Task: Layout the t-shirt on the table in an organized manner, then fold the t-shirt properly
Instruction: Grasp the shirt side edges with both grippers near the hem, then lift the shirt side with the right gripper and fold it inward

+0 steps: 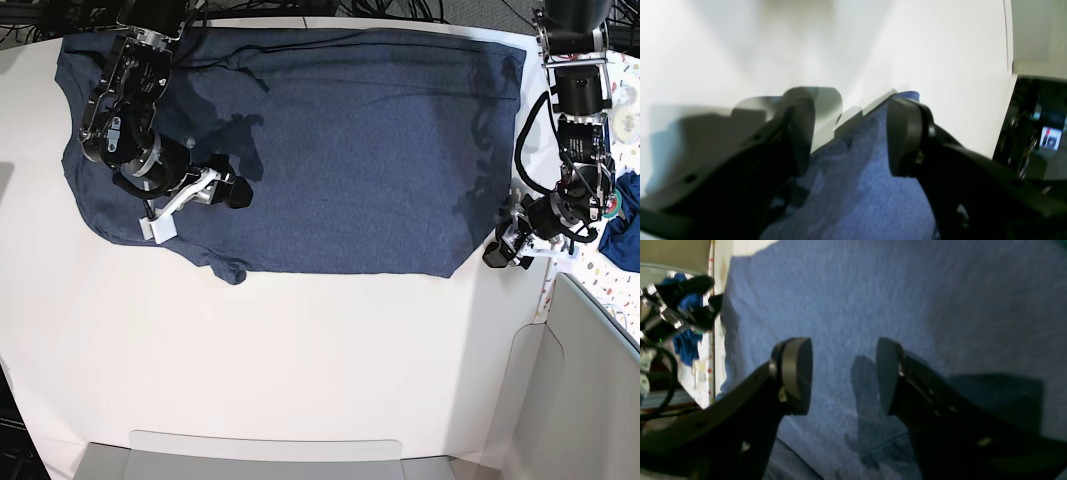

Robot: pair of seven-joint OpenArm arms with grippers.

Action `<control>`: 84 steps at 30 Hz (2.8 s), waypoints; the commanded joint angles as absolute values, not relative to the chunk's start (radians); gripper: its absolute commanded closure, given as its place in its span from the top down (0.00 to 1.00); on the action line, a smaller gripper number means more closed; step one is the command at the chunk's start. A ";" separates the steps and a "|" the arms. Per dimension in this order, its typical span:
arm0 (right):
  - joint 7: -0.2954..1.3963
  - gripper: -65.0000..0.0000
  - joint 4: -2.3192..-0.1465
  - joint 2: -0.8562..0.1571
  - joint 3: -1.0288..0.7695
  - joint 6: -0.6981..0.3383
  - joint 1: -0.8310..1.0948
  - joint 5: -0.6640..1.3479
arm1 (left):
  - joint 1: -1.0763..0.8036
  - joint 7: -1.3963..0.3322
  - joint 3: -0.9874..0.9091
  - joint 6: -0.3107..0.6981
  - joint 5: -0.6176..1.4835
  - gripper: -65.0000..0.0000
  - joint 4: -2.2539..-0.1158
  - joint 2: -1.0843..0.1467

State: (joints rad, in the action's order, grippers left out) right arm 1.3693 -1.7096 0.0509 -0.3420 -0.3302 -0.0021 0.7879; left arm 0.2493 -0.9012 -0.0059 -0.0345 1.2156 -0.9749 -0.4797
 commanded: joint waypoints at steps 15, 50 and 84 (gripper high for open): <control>1.357 0.47 -1.705 0.045 -0.344 -0.332 -0.015 0.811 | 0.220 -1.136 0.088 -0.059 1.161 0.53 -0.992 -0.481; 1.357 0.47 -1.704 0.045 -0.351 -0.332 -0.013 0.811 | 0.248 -1.018 0.010 0.093 1.158 0.49 -1.159 -0.449; 1.283 0.90 -1.351 -0.326 -0.297 -0.524 -0.446 0.812 | 0.286 -1.018 0.004 0.094 1.158 0.00 -0.980 -0.433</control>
State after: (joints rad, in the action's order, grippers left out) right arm 1.3045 -1.3396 -0.3126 -0.2958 -0.5098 -0.4187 0.7963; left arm 0.2768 -1.0122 0.0044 0.1059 1.1820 -0.9749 -0.4191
